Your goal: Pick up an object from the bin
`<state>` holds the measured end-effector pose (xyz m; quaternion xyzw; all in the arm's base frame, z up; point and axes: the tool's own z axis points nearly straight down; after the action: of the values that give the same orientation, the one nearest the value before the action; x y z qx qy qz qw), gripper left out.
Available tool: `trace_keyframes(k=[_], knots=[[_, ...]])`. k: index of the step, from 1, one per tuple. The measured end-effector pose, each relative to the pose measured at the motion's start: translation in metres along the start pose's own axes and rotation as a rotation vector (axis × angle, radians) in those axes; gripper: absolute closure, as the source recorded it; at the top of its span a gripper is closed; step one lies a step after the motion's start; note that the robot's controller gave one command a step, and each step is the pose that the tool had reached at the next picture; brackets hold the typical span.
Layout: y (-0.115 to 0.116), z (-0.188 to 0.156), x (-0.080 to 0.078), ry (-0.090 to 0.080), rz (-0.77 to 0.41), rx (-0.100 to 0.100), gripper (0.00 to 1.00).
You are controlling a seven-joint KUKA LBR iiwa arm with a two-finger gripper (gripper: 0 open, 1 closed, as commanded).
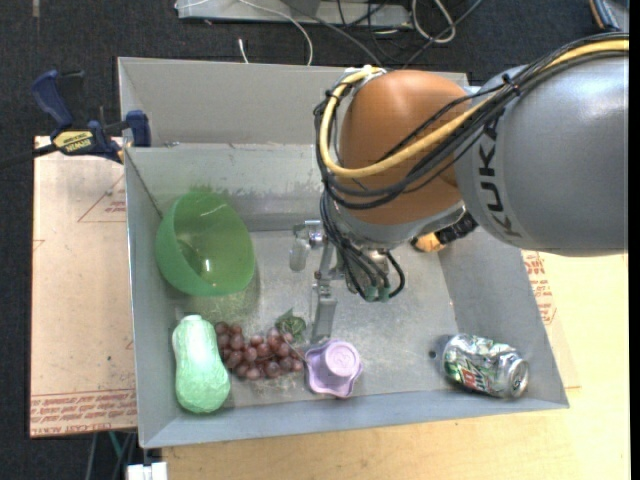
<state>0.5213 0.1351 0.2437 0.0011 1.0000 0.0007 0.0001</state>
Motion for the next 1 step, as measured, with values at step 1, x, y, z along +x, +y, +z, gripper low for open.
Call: trace_keyframes(k=[1], knots=[[0.0,0.0,0.0,0.0,0.0,0.0,0.0]])
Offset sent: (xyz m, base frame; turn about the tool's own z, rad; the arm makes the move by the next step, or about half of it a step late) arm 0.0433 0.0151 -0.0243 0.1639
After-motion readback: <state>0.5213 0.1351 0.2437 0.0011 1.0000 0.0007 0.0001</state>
